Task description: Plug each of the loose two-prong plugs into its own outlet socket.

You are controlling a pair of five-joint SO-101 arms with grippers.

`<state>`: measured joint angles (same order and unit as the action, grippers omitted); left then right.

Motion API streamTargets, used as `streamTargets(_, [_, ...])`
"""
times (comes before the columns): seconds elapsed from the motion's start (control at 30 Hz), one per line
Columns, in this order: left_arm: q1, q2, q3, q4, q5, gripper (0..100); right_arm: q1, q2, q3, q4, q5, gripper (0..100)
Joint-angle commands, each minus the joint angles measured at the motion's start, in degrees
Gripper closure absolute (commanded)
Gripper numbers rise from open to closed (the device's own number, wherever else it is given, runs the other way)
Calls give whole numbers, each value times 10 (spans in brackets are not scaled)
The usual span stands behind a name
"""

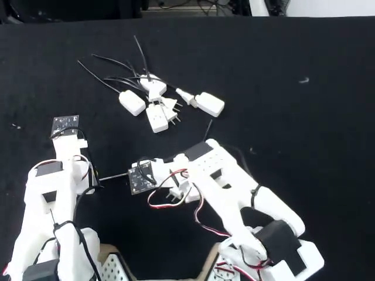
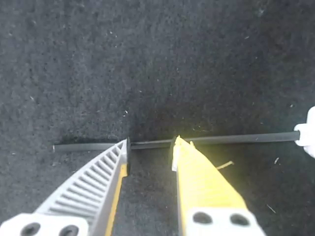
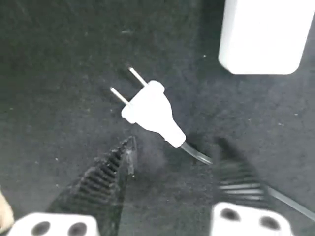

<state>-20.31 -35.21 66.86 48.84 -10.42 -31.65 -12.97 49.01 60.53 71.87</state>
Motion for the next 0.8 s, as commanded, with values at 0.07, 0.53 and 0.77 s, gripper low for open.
streamTargets(0.07, [-6,-12,-2,-5,-1,845,-5,-25,-7,-30,-8,723])
streamTargets(0.53, [-6,-11,-2,-5,-1,845,-4,80,-25,-45,18,789])
streamTargets(0.77, [-6,-11,-1,-5,-1,845,-4,142,-73,-40,18,825])
